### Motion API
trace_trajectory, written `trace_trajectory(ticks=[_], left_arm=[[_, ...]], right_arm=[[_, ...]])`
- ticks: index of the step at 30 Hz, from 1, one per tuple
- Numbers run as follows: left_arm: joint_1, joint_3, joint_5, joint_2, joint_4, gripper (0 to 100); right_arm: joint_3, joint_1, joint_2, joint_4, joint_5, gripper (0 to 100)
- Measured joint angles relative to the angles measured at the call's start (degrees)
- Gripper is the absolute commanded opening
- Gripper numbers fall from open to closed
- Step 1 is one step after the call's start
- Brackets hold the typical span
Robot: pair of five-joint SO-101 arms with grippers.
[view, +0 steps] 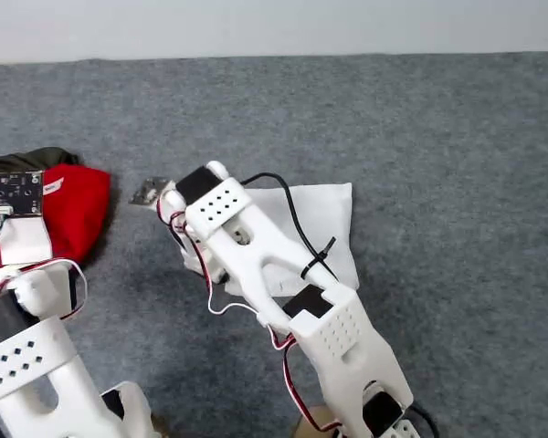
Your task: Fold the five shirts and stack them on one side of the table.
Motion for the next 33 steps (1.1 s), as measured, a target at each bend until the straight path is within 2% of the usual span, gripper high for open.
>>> trace_trajectory(ticks=[7,14,20,25,29,33], left_arm=[[0.0,0.0,0.0,0.0,0.0,0],[0.0,0.0,0.0,0.0,0.0,0],[0.0,0.0,0.0,0.0,0.0,0],[0.0,0.0,0.0,0.0,0.0,0],[0.0,0.0,0.0,0.0,0.0,0],[0.0,0.0,0.0,0.0,0.0,0]], right_arm=[[-2.8,0.1,-0.2,0.0,0.0,21.8],[-2.5,0.1,-6.4,0.0,0.0,21.4],[5.4,-1.8,-7.1,0.0,0.0,11.0],[6.1,-2.9,-7.1,0.0,0.0,11.7],[6.1,0.0,-8.4,0.0,0.0,11.0],[6.5,4.7,-13.5,0.0,0.0,0.2]])
